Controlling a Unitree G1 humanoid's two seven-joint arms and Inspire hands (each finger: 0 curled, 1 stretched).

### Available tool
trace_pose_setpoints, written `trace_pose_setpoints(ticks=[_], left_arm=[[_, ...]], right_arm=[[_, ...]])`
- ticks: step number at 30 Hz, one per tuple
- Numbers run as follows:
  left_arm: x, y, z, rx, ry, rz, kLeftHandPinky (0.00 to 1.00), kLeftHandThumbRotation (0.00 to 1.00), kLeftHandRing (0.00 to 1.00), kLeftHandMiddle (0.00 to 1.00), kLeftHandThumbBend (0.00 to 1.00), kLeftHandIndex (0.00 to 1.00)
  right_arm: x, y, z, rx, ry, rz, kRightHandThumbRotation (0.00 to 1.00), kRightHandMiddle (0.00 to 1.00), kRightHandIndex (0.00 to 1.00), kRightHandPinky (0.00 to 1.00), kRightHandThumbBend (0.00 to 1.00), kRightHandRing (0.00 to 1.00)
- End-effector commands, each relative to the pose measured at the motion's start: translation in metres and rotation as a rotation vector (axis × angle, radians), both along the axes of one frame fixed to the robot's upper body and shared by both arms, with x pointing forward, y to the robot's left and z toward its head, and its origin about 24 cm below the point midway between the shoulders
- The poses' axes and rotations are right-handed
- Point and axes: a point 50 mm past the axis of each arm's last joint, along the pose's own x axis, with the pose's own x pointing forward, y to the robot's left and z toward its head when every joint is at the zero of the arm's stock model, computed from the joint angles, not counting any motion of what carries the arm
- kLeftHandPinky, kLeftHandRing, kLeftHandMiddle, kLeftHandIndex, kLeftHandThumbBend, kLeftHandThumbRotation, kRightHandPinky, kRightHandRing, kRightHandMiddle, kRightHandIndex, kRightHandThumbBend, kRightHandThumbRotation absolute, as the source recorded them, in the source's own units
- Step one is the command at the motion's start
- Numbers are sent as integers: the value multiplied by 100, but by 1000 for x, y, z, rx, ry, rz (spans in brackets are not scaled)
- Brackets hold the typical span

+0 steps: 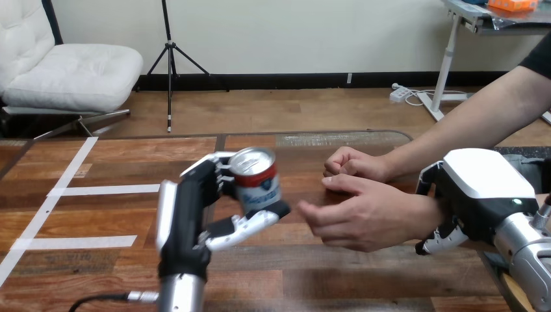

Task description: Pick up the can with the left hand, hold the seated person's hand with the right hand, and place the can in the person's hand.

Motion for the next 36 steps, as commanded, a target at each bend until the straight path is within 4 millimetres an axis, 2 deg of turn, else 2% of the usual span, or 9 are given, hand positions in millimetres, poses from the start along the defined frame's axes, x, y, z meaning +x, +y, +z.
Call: trace_pose_setpoints(ticks=[1, 10, 19, 36], left_arm=[[28, -22, 32, -6, -131, -70, 43, 0, 41, 44, 59, 53], [40, -36, 43, -13, -153, -113, 42, 0, 41, 45, 59, 53], [45, -47, 50, -22, -170, -142, 43, 0, 41, 46, 58, 53], [45, -53, 48, -32, -168, -161, 42, 0, 41, 46, 56, 53]], right_arm=[[7, 1, 27, -34, -105, 23, 0, 40, 50, 22, 83, 30], [5, 6, 30, -48, -120, 42, 0, 41, 51, 23, 80, 31], [3, 14, 35, -60, -130, 69, 0, 39, 52, 22, 82, 30], [2, 26, 47, -83, -152, 138, 0, 38, 52, 22, 87, 29]])
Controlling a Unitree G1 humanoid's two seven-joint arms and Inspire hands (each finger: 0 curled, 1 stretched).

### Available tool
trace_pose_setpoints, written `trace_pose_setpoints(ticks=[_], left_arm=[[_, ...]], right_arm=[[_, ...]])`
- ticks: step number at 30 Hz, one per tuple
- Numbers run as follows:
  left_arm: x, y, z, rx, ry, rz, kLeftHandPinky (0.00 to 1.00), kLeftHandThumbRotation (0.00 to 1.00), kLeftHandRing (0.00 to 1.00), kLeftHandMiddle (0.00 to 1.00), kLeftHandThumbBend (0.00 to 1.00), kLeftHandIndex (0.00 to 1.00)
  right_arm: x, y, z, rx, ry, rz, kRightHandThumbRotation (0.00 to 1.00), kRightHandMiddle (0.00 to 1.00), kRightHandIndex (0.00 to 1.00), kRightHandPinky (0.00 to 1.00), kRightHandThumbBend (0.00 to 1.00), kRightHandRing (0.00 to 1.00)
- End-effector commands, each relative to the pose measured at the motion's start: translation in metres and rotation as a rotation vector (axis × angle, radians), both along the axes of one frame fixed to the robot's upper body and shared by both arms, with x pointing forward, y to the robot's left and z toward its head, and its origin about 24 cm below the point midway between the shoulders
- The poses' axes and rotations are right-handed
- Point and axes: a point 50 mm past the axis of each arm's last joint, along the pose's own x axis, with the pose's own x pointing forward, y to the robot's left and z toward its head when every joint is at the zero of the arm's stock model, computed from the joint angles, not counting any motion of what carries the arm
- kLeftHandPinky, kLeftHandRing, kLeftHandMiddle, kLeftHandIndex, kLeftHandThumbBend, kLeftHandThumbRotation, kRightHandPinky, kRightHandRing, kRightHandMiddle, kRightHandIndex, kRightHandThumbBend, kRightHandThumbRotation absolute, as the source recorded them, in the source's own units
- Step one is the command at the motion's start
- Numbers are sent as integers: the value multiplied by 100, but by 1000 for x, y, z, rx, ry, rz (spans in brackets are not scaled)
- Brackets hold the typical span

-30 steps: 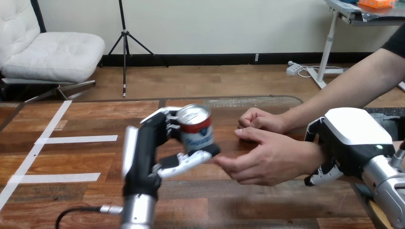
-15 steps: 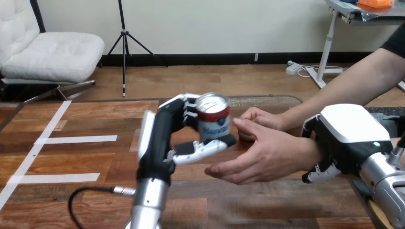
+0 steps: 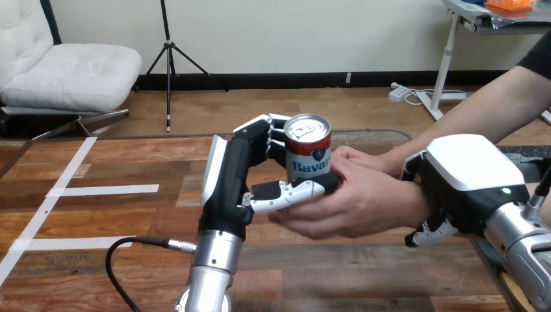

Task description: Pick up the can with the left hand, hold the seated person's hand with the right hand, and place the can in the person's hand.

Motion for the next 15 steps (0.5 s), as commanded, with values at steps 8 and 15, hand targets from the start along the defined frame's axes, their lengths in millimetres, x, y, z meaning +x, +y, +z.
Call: trace_pose_setpoints(ticks=[8, 15], left_arm=[[7, -14, 17, -67, -61, -9, 43, 0, 41, 45, 57, 54], [7, -11, 17, -53, -65, 1, 43, 0, 41, 45, 57, 54]], right_arm=[[7, 12, 28, -30, -106, 68, 0, 37, 51, 21, 88, 29], [8, 16, 28, -25, -102, 91, 0, 41, 51, 25, 87, 33]])
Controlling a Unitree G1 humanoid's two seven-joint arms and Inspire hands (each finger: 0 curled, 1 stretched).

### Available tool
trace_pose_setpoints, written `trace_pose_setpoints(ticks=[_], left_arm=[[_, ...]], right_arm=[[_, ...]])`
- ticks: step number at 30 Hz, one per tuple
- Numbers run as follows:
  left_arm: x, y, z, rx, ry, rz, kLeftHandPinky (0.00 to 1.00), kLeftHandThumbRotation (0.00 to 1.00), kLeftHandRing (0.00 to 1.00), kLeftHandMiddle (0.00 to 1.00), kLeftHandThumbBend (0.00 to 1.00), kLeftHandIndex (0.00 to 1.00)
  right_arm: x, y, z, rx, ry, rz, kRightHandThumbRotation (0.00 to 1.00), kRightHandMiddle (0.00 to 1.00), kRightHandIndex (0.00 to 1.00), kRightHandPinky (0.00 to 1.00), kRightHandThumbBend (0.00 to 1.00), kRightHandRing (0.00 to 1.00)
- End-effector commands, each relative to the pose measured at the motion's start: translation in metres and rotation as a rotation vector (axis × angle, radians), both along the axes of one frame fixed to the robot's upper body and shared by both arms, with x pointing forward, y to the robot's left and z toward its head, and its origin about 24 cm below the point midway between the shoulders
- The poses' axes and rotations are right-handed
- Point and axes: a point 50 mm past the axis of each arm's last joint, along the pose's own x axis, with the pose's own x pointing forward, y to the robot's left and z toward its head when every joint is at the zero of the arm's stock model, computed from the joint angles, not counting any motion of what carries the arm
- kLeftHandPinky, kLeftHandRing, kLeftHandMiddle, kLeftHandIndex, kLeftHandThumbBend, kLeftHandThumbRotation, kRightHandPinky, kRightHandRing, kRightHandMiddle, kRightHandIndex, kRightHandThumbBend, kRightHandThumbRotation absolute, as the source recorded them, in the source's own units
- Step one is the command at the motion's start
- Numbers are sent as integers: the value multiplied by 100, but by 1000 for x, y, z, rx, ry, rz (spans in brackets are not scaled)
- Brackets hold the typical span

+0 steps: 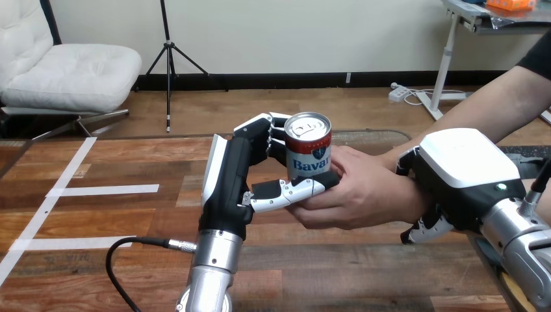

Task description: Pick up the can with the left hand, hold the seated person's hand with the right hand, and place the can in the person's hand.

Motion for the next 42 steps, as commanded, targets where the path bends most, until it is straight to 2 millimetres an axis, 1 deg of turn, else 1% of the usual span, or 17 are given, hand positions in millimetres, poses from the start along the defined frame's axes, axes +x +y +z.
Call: trace_pose_setpoints(ticks=[1, 12, 22, 28, 42], left_arm=[[6, -10, 16, -47, -64, -8, 43, 0, 41, 45, 57, 54], [6, -9, 15, -69, -60, -14, 44, 0, 41, 46, 55, 54], [4, -9, 16, -67, -70, -12, 44, 0, 42, 46, 55, 55], [4, -9, 15, -67, -71, -8, 44, 0, 42, 46, 56, 55], [3, -10, 15, -70, -74, -5, 43, 0, 41, 46, 56, 54]], right_arm=[[9, 9, 21, -12, -78, 49, 0, 42, 51, 25, 86, 33], [15, 16, 17, -51, -86, 79, 0, 43, 51, 28, 85, 35], [20, 20, 15, -31, -67, 89, 0, 44, 52, 29, 85, 35], [23, 21, 13, -34, -61, 88, 0, 43, 52, 29, 84, 34], [26, 21, 9, -61, -46, 95, 0, 44, 51, 29, 81, 35]])
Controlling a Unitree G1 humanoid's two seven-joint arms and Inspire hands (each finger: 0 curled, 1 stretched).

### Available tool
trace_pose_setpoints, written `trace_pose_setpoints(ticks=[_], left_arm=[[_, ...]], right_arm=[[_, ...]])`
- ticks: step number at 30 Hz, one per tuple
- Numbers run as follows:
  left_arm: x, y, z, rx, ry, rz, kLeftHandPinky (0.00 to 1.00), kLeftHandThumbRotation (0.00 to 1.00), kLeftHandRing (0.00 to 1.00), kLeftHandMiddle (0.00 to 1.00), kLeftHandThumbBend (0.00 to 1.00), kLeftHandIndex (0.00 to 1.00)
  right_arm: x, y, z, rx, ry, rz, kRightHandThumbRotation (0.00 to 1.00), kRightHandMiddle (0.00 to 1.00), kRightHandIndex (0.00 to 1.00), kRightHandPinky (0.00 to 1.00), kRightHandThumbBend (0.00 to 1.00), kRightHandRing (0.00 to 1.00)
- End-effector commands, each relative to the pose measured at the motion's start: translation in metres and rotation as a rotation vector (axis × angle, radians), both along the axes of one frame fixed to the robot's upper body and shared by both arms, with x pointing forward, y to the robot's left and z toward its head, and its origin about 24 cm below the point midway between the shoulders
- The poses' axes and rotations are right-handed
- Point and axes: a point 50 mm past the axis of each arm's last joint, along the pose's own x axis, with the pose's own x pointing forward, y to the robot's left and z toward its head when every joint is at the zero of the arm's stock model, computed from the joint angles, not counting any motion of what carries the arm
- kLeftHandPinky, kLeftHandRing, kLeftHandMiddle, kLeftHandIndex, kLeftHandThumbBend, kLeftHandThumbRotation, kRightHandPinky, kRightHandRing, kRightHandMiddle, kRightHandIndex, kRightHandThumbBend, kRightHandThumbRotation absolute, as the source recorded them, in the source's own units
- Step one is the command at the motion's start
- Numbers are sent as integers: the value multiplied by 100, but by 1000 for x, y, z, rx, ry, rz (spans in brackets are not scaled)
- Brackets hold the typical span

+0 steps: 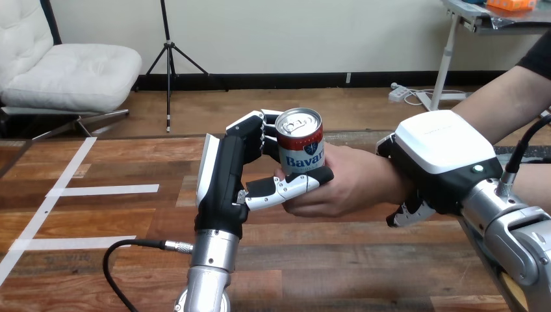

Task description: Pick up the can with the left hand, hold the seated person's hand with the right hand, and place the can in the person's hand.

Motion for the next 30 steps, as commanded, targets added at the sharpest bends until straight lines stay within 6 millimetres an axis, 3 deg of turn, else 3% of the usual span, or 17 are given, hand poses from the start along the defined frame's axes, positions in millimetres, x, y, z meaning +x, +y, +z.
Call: trace_pose_setpoints(ticks=[1, 30], left_arm=[[3, -11, 15, -47, -68, -21, 43, 0, 41, 46, 56, 54], [3, -11, 12, -44, -63, -21, 43, 0, 41, 45, 57, 54]], right_arm=[[9, 6, 2, 3, -8, 11, 0, 44, 51, 29, 80, 35], [10, 1, -5, 6, 6, 7, 0, 41, 50, 26, 75, 33]])
